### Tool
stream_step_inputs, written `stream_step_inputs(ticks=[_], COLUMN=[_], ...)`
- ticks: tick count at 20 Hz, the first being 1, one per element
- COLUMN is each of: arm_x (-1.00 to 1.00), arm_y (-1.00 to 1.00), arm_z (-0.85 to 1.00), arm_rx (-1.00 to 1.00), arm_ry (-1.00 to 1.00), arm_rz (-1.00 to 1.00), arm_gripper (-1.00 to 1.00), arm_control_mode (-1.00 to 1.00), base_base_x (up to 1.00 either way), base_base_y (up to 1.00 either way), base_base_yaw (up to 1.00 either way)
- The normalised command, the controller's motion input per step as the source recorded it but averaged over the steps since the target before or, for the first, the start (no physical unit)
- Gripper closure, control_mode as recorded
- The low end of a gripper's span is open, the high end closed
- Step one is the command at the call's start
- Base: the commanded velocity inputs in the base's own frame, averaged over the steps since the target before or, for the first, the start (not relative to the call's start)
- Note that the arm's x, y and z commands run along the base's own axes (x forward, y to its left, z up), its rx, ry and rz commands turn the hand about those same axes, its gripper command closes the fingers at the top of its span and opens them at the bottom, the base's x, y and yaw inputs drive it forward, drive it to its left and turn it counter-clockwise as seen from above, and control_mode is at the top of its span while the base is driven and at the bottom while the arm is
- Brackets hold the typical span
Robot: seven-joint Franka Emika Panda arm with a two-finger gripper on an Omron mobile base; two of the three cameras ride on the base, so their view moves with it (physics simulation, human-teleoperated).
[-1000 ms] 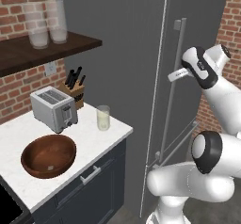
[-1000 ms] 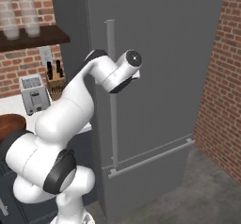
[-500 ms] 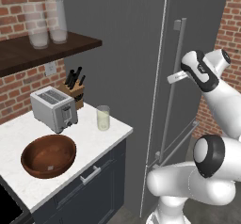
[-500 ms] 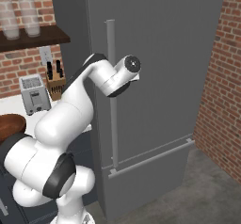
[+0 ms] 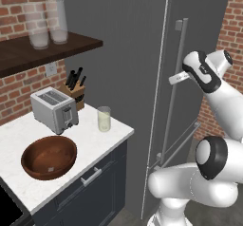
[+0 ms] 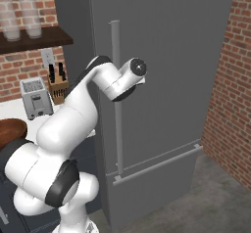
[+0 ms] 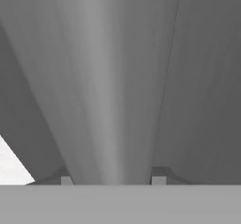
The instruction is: Grab a lemon wedge from the fridge and one ice cube from the ice bowl, and put them in the glass of lemonade.
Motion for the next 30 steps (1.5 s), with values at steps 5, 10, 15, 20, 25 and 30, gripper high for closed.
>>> stream_step_inputs(ticks=[5,10,15,20,25,30], arm_x=[0.00,0.01,-0.12,-0.20,-0.10,-0.20], arm_y=[0.00,-0.16,-0.67,-0.77,-0.82,-0.90], arm_z=[0.00,0.00,0.00,0.00,0.00,0.00], arm_rx=[0.00,0.00,0.00,0.00,0.00,0.00], arm_ry=[0.00,-0.07,-0.11,-0.13,-0.11,-0.12], arm_rz=[0.00,0.00,-0.02,-0.06,-0.08,-0.12], arm_gripper=[1.00,1.00,1.00,1.00,1.00,1.00], arm_control_mode=[-1.00,-1.00,-1.00,-1.00,-1.00,-1.00], base_base_x=[0.00,0.00,0.00,0.00,0.00,0.00], base_base_y=[0.00,0.00,0.00,0.00,0.00,0.00], base_base_yaw=[0.00,0.00,0.00,0.00,0.00,0.00])
